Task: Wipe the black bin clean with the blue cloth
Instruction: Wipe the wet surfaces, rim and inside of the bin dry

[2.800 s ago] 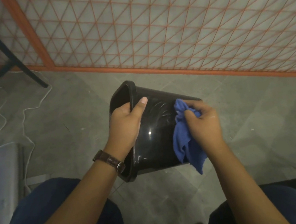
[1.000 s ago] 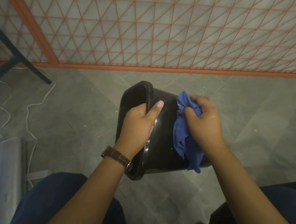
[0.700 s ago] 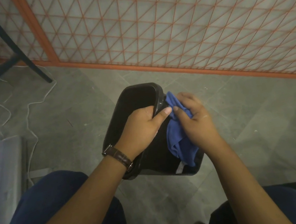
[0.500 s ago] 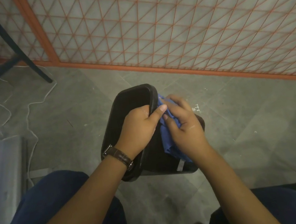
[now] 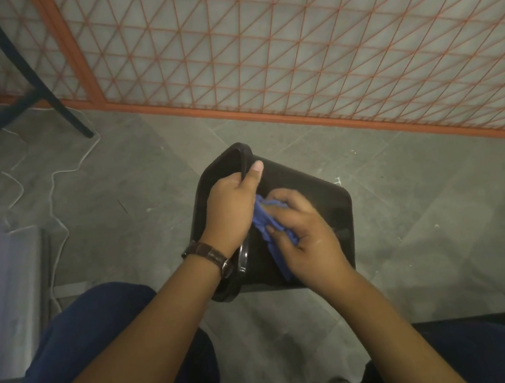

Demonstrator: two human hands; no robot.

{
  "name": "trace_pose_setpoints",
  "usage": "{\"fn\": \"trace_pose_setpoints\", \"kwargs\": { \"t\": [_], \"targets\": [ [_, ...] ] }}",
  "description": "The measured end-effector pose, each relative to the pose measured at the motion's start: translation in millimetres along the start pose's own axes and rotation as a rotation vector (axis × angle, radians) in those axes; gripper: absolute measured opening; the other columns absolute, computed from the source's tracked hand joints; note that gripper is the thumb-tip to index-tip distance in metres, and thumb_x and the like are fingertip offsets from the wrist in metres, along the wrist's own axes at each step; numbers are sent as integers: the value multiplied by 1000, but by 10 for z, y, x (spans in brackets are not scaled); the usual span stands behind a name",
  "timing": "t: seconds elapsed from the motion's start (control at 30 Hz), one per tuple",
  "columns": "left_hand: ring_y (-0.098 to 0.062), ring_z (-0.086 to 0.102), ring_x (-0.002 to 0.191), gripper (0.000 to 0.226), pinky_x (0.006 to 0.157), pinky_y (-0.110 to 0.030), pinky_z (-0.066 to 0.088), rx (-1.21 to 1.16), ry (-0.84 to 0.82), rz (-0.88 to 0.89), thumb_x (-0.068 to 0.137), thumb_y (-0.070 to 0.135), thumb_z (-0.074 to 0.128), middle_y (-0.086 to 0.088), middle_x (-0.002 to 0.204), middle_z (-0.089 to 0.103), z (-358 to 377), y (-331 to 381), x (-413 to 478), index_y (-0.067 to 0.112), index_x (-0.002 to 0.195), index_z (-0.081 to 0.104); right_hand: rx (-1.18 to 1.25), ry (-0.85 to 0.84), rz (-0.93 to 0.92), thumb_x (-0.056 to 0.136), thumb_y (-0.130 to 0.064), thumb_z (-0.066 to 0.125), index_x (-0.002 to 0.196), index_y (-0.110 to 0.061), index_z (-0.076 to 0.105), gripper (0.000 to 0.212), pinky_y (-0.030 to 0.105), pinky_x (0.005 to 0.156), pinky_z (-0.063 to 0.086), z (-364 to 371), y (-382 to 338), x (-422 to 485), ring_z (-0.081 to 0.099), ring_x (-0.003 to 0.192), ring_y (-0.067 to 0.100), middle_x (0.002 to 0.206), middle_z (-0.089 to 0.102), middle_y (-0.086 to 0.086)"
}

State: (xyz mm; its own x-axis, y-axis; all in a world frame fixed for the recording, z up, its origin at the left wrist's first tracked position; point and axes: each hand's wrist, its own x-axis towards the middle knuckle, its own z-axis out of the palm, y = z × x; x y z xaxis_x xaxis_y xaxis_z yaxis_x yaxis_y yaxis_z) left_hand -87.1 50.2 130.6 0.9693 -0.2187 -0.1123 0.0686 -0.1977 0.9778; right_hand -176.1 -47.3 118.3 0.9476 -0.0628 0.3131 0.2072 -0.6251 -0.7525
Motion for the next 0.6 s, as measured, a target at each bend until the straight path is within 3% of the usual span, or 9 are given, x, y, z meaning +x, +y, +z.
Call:
{"fn": "trace_pose_setpoints", "kwargs": {
  "t": [0.07, 0.33, 0.4, 0.5, 0.6],
  "targets": [
    [-15, 35, 49, 49, 61, -33, 32, 8, 43, -24, 92, 38, 53, 2, 48, 36, -36, 15, 43, 17, 50, 38, 4, -38, -18, 84, -2, 54, 106, -10, 67, 27, 27, 92, 45, 53, -13, -51, 52, 109, 12, 115, 52, -4],
    [-16, 33, 51, 52, 62, -35, 30, -5, 102, -58, 92, 40, 52, 0, 50, 33, -155, 56, 105, 16, 50, 35, -51, -263, -63, 82, -4, 58, 108, -23, 67, 34, 32, 89, 47, 23, -62, -183, 52, 108, 12, 115, 54, -8],
    [-16, 33, 52, 51, 62, -33, 30, 16, 109, -42, 92, 42, 51, 0, 52, 32, -171, 68, 110, 17, 51, 33, -70, -385, -91, 79, -4, 58, 106, -25, 68, 35, 29, 88, 46, -23, -76, -200, 54, 104, 10, 113, 56, -10],
    [-15, 36, 51, 52, 60, -31, 32, 35, 103, -16, 93, 43, 50, 1, 51, 35, -173, 104, 112, 17, 51, 35, -140, -546, -45, 77, -4, 60, 99, -23, 72, 32, 13, 83, 42, -224, -102, -200, 54, 96, -1, 105, 56, -16],
    [-13, 40, 48, 51, 55, -28, 35, 51, 74, 0, 93, 41, 50, 5, 46, 39, -135, 132, 91, 17, 50, 41, 57, -485, 173, 80, 1, 59, 96, -20, 68, 28, 9, 80, 43, -682, -156, -83, 58, 94, -4, 99, 60, -14]
  ]
}}
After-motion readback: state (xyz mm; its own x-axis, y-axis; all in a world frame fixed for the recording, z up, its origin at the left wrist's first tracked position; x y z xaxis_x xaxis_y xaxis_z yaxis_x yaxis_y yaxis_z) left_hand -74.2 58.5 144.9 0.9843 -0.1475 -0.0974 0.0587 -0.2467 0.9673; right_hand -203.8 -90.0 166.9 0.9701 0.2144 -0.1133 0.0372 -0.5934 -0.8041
